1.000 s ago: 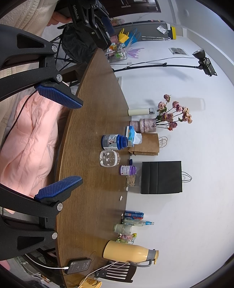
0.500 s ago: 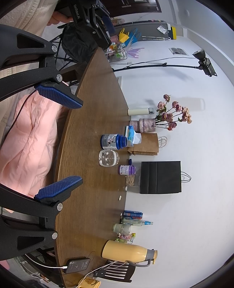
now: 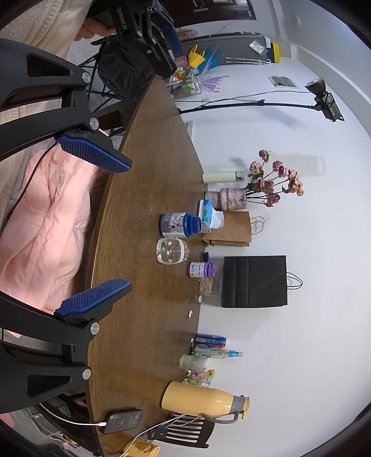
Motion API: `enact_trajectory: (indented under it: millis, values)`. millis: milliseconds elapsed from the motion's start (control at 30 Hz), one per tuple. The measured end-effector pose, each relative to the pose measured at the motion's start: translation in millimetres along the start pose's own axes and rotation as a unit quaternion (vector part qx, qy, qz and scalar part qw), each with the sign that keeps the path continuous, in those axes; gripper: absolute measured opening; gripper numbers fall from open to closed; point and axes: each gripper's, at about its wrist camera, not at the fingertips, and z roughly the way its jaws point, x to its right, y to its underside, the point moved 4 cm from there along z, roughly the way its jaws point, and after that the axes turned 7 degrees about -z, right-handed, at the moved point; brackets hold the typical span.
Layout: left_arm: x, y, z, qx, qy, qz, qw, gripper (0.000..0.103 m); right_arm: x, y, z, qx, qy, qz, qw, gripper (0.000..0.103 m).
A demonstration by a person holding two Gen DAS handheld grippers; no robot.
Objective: Flip cup upright
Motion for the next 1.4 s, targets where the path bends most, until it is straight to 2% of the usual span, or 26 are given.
enact_trajectory:
  millis: [300, 400, 567, 633, 667, 700, 767, 900, 1067, 1300, 1400]
  values:
    - [-2.0, -0.3, 0.0, -0.001, 0.001, 0.000, 1.0000, 0.103, 0.1, -0.5, 0.0, 0.000, 0.000, 0.000, 1.000, 0.082]
    - [-3.2, 1.9, 5.5, -0.012, 0.006, -0.003, 0.9999, 0.103, -0.6, -0.1, 1.5, -0.002, -0.002, 0.003, 1.000, 0.082]
    - [-5.3, -6.4, 38.4, -0.029, -0.010, 0.000, 0.9995, 0.103, 15.6, 6.5, 23.8, -0.018, -0.013, 0.032, 0.999, 0.082]
    - [-4.2, -6.5, 64.0, -0.059, 0.005, -0.005, 0.9982, 0.103, 23.7, 4.3, 41.3, -0.028, -0.018, 0.042, 0.999, 0.082]
    - [-2.0, -5.9, 85.2, -0.089, 0.018, -0.006, 0.9959, 0.103, 26.5, 2.6, 54.7, -0.039, -0.019, 0.037, 0.998, 0.082]
    - [-0.3, -4.6, 95.0, -0.098, 0.025, -0.009, 0.9948, 0.103, 27.5, 1.1, 64.9, -0.051, -0.017, 0.031, 0.998, 0.082]
    - [3.7, -8.2, 118.1, -0.097, 0.033, -0.018, 0.9946, 0.103, 32.2, -2.6, 87.8, -0.066, -0.007, 0.016, 0.998, 0.082]
    - [17.6, -17.8, 157.8, -0.100, 0.031, -0.003, 0.9945, 0.103, 39.3, -15.8, 136.4, -0.093, -0.012, 0.002, 0.996, 0.082]
    - [15.8, -25.2, 204.6, -0.129, 0.047, -0.048, 0.9894, 0.103, 46.8, -36.4, 202.2, -0.122, -0.010, -0.022, 0.992, 0.082]
    - [9.7, -22.2, 241.0, -0.154, 0.039, -0.062, 0.9854, 0.103, 52.3, -56.5, 289.0, -0.167, -0.018, -0.011, 0.986, 0.082]
    - [10.4, -19.6, 253.5, -0.160, 0.039, -0.065, 0.9841, 0.103, 53.3, -57.8, 312.6, -0.180, -0.002, -0.018, 0.983, 0.082]
